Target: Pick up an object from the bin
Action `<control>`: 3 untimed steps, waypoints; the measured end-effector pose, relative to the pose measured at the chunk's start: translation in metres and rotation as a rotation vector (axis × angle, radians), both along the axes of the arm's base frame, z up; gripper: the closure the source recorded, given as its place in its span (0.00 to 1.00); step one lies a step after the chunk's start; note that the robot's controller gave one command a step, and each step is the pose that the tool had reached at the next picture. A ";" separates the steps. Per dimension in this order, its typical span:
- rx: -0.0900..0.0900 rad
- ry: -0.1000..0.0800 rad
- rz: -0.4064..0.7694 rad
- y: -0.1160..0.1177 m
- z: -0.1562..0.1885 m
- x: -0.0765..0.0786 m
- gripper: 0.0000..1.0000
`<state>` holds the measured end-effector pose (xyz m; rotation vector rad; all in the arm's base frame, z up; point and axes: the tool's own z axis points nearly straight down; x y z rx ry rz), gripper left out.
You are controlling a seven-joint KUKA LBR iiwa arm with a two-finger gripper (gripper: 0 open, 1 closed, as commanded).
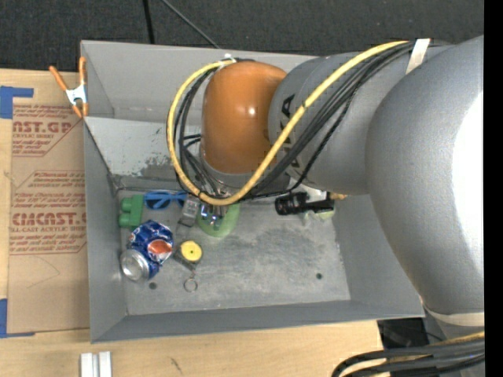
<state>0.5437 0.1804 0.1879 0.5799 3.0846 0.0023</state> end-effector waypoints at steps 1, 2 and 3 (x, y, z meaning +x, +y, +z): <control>-0.001 0.002 0.000 0.000 -0.001 0.000 0.00; 0.004 -0.007 -0.259 0.058 -0.103 0.019 0.00; 0.005 -0.017 -0.273 0.059 -0.110 -0.006 0.00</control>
Offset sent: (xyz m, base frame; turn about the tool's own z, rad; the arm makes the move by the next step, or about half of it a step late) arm 0.0000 0.0000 0.0000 0.0000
